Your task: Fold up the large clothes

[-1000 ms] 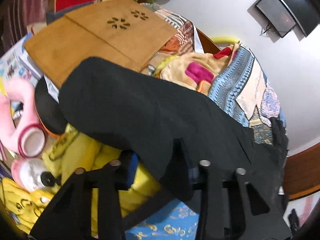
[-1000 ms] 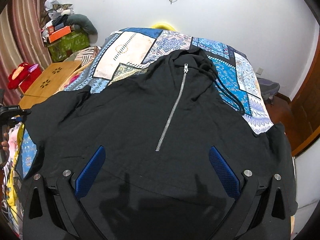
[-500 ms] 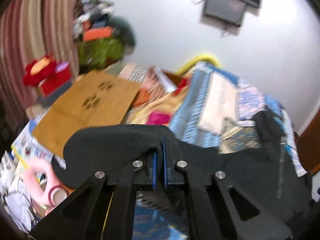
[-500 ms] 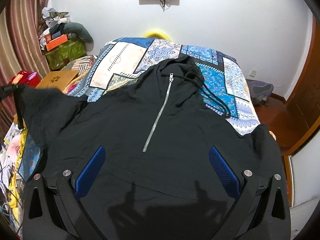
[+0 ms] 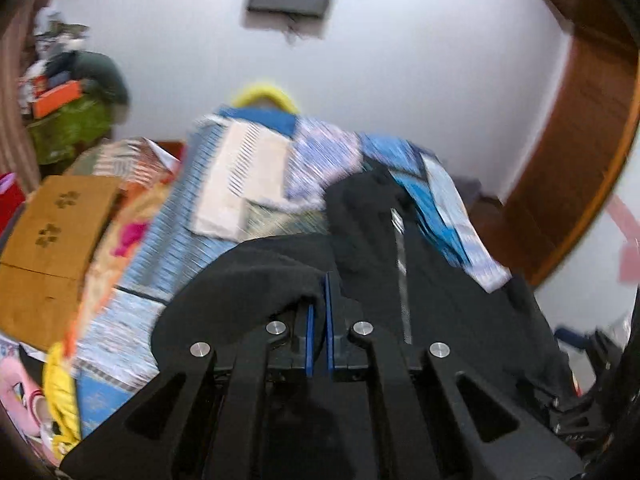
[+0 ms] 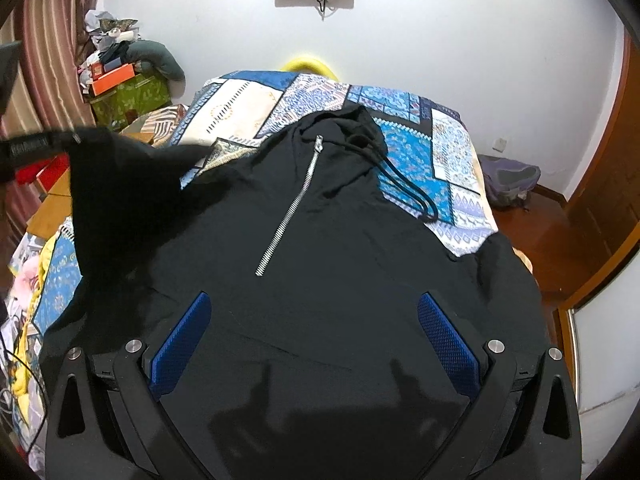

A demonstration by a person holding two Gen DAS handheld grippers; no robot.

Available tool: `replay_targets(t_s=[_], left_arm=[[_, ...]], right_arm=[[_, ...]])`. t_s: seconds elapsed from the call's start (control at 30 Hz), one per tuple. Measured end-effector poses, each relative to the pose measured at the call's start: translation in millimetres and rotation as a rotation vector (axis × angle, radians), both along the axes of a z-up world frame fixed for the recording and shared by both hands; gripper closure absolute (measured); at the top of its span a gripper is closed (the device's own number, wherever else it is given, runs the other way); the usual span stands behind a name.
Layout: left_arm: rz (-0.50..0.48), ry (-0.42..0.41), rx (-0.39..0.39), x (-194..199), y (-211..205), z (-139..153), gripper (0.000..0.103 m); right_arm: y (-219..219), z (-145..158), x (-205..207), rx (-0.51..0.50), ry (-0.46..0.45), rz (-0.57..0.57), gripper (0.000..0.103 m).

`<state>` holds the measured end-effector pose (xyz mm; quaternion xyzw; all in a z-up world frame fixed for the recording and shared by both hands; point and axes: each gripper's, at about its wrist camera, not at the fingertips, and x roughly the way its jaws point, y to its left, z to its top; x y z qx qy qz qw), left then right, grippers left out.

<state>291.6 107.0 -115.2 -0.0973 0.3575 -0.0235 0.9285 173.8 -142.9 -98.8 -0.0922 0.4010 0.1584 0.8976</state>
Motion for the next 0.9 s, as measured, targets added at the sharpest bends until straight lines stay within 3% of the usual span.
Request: replay_targets(t_s=[0.17,0.37,0.5,0.57,0.6,0.67,0.9], left_arm=[[-0.115,0.126,0.027,4.5,-57.6,-50.9,0.1],[-0.189,0.233,0.072,-2.9,-99.2,-93.5,0.1],[-0.216,0.283,0.106,-10.6,-112.5,-110.7,0.091],[-0.224,0.311,0.102,-9.4,-112.2,-114.7,0.081],[-0.227,0.321,0.101,-10.2,-111.8,-115.7,0.066],[-0.227,0.326,0.106,-14.3,-107.8,-112.3,0.05],[-0.197,0.226,0.091,-42.2,-69.4,-66.2,0.046]], right_arm=[[-15.0,-8.1,-2.2,-0.011,0.019,-0.02,0.0],[-23.2,-17.7,-6.0,-0.032,0.049,-0.023,0.0],[-22.1,-19.5,-9.7,-0.051,0.055,-0.013,0.0],[-19.1,-18.4,-10.5,-0.056,0.056,-0.002,0.0],[-17.0,-16.9,-11.6,-0.057,0.054,0.004,0.0],[-13.2,-13.2,-13.0,-0.058,0.046,0.015,0.0],[17.1,8.0,-15.7,-0.065,-0.009,0.078,0.0]])
